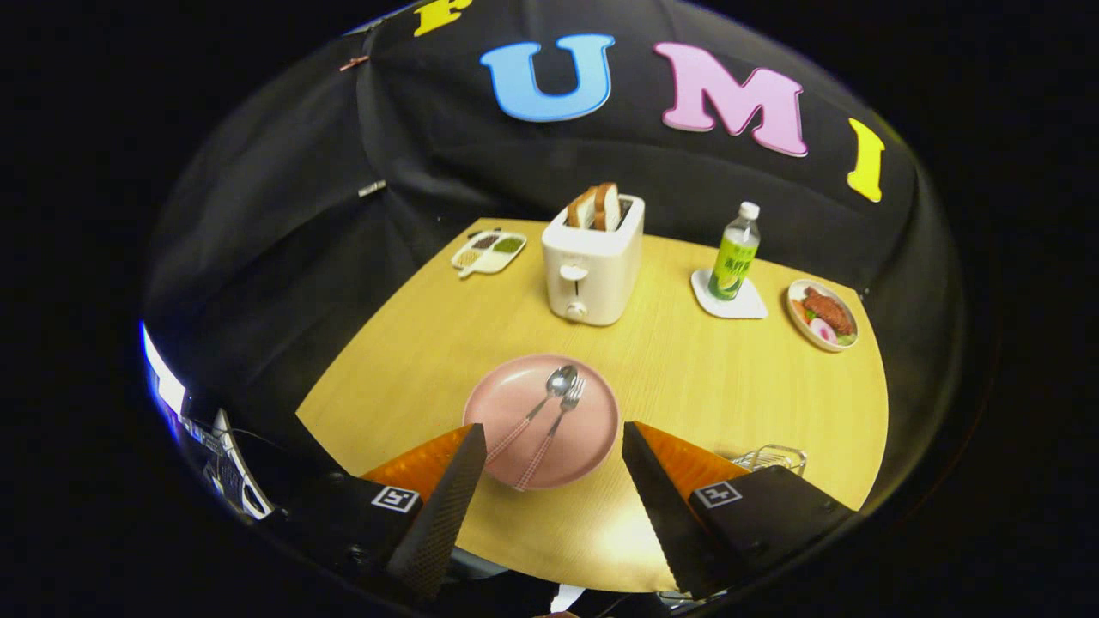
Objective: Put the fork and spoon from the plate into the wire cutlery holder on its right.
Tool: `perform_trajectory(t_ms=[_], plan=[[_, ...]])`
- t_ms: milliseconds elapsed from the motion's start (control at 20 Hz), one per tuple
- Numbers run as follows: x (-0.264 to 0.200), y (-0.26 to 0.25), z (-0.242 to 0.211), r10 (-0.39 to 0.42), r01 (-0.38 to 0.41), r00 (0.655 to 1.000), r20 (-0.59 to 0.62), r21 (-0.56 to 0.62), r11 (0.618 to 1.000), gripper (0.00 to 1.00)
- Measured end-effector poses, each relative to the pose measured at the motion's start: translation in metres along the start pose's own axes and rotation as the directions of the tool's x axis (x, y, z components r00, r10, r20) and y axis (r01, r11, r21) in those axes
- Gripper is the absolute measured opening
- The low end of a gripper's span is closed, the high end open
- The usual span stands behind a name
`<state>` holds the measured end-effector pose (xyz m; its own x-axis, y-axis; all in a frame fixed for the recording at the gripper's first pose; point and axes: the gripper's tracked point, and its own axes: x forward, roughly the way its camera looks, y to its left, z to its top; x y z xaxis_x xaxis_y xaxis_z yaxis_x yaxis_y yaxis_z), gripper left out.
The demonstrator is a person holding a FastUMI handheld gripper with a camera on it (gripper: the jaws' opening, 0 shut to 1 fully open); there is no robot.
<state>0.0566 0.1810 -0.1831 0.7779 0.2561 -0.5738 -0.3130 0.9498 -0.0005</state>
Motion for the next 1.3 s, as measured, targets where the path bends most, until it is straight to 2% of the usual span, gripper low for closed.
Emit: perform_trajectory(t_ms=[200,350,650,800,850,900,1050,1200,1300], plan=[[0.056,0.001,-0.044,-0.033,0.02,0.987,-0.155,-0.085,0.996,0.99],[0.087,0.005,-0.071,-0.021,0.007,0.966,-0.259,-0.057,0.998,1.0],[0.121,0.01,-0.09,-0.002,0.009,0.937,-0.348,0.017,1.0,0.98],[0.125,0.016,-0.095,0.002,0.004,0.93,-0.367,0.017,1.0,0.76],[0.126,0.017,-0.097,-0.001,0.007,0.927,-0.374,0.013,1.0,0.71],[0.128,0.02,-0.102,0.005,0.004,0.92,-0.392,0.022,1.0,0.61],[0.131,0.021,-0.113,0.014,0.037,0.896,-0.444,0.105,0.994,0.44],[0.131,0.015,-0.107,0.008,0.074,0.896,-0.444,0.166,0.983,0.22],[0.129,0.011,-0.108,0.029,0.076,0.885,-0.464,0.205,0.976,0.16]])
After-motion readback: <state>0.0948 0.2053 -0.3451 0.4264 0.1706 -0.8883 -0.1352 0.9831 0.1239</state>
